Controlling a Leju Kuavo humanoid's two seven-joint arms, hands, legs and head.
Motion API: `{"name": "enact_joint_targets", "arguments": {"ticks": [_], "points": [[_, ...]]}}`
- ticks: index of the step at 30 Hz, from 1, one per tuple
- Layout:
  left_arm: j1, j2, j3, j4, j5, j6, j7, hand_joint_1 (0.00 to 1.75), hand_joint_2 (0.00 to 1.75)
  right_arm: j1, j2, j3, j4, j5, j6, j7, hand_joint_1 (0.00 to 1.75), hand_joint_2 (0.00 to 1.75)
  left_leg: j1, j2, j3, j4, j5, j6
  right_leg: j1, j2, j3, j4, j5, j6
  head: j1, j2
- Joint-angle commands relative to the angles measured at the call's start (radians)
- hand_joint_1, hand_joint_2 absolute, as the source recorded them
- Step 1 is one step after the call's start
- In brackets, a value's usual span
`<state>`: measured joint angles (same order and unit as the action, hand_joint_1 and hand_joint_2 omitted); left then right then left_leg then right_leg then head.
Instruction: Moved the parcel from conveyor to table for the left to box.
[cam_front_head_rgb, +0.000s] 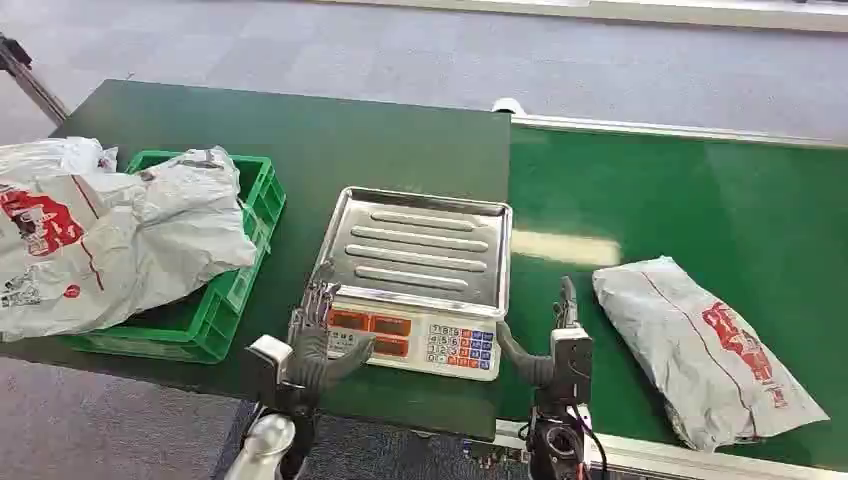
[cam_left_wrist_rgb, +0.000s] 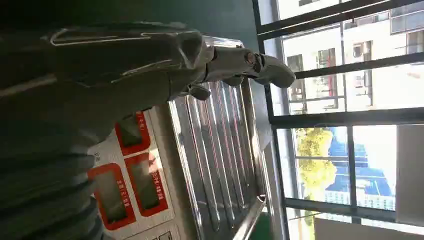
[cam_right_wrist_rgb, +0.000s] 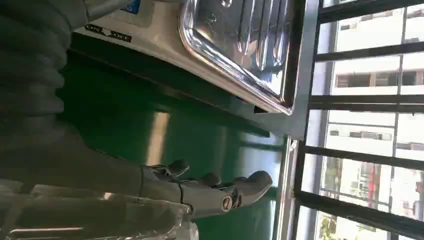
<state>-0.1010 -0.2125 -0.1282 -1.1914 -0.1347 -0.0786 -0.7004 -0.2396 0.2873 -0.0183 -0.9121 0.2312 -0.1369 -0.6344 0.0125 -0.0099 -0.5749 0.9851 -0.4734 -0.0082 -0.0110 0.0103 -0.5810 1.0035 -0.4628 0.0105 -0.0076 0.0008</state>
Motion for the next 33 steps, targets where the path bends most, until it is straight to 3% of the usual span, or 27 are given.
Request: {"name": "enact_joint_targets", "arguments": {"ticks": [1,6,9,11,12,13,15,21,23,25,28,33], "points": [[0.008,0.010,-0.001,0.018,-0.004,-0.003,0.002,0.00,1.75,-0.010,0.004,-0.005,0.001,0.029,-0.001,-0.064,0.00,1.75,0.000,0.001,0.002,-0.001,0.000,0.000,0.000,0.000,0.002,-0.001,0.000,0.000,0.000,0.000],[0.006,0.010,0.000,0.021,-0.005,-0.006,0.002,0.00,1.75,0.004,0.000,-0.014,-0.033,0.044,-0.035,-0.064,0.00,1.75,0.000,0.001,0.002,-0.001,0.000,0.000,0.000,-0.001,0.002,-0.001,0.000,-0.001,0.000,0.000],[0.012,0.009,0.006,0.013,-0.007,-0.007,0.002,0.00,1.75,-0.005,-0.018,-0.079,-0.023,0.174,-0.311,-0.018,0.00,1.75,0.000,0.000,0.001,-0.001,0.000,0.000,0.000,-0.001,0.001,-0.001,0.000,0.000,0.000,0.000],[0.015,0.007,0.009,0.011,-0.010,-0.009,0.002,0.00,1.75,-0.005,-0.032,-0.128,-0.017,0.218,-0.430,0.004,0.00,1.75,0.000,-0.001,0.001,-0.001,0.000,0.000,0.000,-0.002,0.002,-0.001,0.000,0.000,0.000,0.000],[0.017,0.007,0.009,0.008,-0.012,-0.010,0.002,0.00,1.75,-0.006,-0.046,-0.143,-0.002,0.296,-0.551,0.028,0.00,1.75,0.000,-0.001,0.002,-0.001,0.000,0.001,0.000,-0.003,0.003,-0.002,0.000,0.000,0.000,0.000],[0.020,0.005,0.013,0.006,-0.012,-0.016,0.002,0.00,1.75,0.003,0.024,-0.355,-0.087,0.575,-0.561,0.066,0.00,1.75,0.000,-0.002,0.002,-0.001,0.000,0.001,0.000,-0.003,0.003,-0.002,0.000,0.000,0.000,0.000],[0.015,0.002,0.019,0.019,-0.022,-0.023,0.002,0.00,1.75,-0.015,0.062,-0.540,-0.148,0.751,-0.561,0.077,0.00,1.75,0.000,-0.003,0.004,-0.002,0.000,0.001,0.000,-0.005,0.005,-0.003,-0.001,0.000,0.000,0.000],[0.014,0.000,0.044,0.022,-0.032,-0.030,0.002,0.00,1.75,-0.077,0.032,-0.771,-0.033,0.884,-0.561,0.165,0.00,1.75,-0.001,-0.004,0.002,-0.001,0.001,0.001,0.000,-0.006,0.004,-0.002,0.000,0.000,0.000,0.000],[0.019,-0.003,0.056,0.016,-0.031,-0.033,0.002,0.00,1.75,-0.088,0.002,-0.801,0.025,0.864,-0.561,0.192,0.00,1.75,0.000,-0.001,0.002,0.000,0.000,0.000,0.000,-0.003,0.002,-0.001,0.000,0.000,0.000,0.000],[0.023,-0.004,0.065,0.013,-0.037,-0.031,0.002,0.00,1.75,-0.097,-0.052,-0.758,0.140,0.922,-0.561,0.303,0.00,1.75,0.001,0.000,0.003,-0.001,0.000,0.001,0.001,-0.003,0.004,-0.003,0.000,0.000,0.000,0.000],[0.023,-0.004,0.065,0.013,-0.037,-0.031,0.002,0.00,1.75,-0.097,-0.052,-0.758,0.140,0.922,-0.561,0.303,0.00,1.75,0.000,0.000,0.002,-0.001,0.000,0.000,0.000,-0.002,0.003,-0.002,0.000,0.000,0.000,0.000],[0.024,-0.011,0.088,0.010,-0.065,-0.055,0.002,0.00,1.75,-0.087,-0.112,-0.624,0.233,0.947,-0.498,0.502,0.00,1.75,0.000,0.002,0.003,-0.001,0.000,0.000,0.001,-0.001,0.003,-0.002,0.000,0.000,0.000,0.000]]}}
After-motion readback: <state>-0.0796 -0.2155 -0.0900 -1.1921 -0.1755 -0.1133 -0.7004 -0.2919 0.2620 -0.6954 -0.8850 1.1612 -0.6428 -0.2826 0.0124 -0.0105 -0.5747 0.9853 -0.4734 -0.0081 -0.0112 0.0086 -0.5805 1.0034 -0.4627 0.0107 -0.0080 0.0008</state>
